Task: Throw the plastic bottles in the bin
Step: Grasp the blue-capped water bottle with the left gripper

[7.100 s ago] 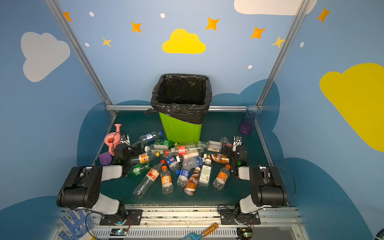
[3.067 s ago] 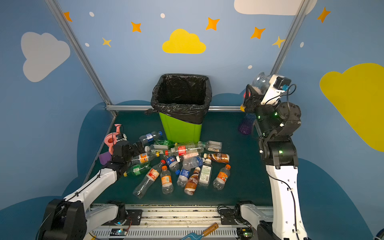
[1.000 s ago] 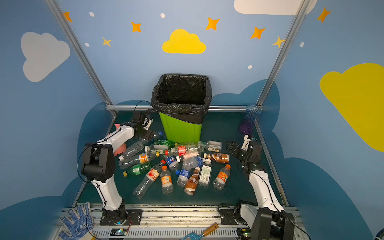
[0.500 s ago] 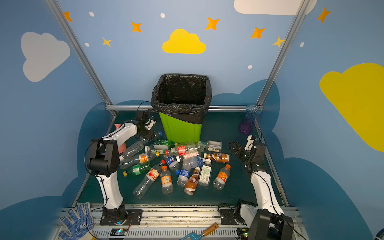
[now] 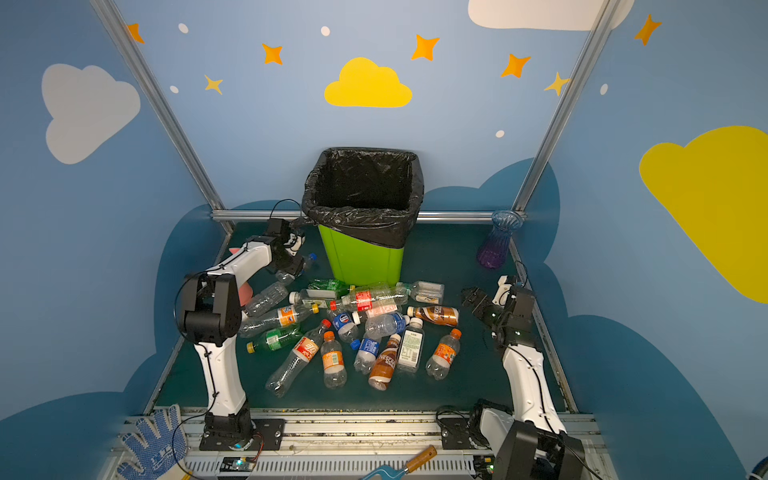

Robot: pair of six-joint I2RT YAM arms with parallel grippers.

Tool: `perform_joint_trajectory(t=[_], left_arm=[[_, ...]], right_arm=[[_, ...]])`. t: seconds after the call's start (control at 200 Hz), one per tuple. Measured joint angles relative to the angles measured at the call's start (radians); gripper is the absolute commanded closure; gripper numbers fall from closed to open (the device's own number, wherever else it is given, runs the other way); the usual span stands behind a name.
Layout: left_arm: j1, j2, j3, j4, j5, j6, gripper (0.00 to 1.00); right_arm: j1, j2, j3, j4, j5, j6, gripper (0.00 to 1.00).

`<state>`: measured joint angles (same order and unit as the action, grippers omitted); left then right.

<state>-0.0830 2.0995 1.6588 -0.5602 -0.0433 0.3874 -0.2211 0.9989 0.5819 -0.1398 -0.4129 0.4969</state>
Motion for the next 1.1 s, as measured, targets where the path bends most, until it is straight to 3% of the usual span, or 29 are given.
perform_joint_trajectory(t=[0.165, 0.776, 0.986, 1.101], left_arm=[[0.004, 0.096, 0.139, -0.079, -0.053, -0.023, 0.36], [0.007, 0.193, 0.274, -0.178, -0.074, -0.033, 0.24], [0.012, 0.273, 0.409, -0.243, -0.053, -0.070, 0.26], [0.013, 0.307, 0.455, -0.282, -0.043, -0.090, 0.37]], right_arm=[[-0.019, -0.001, 0.000, -0.010, -0.002, -0.003, 0.02], [-0.063, -0.047, -0.001, -0.056, -0.023, 0.002, 0.02], [-0.068, -0.070, -0.001, -0.063, -0.023, 0.001, 0.02], [-0.072, -0.075, -0.003, -0.068, -0.023, 0.001, 0.02]])
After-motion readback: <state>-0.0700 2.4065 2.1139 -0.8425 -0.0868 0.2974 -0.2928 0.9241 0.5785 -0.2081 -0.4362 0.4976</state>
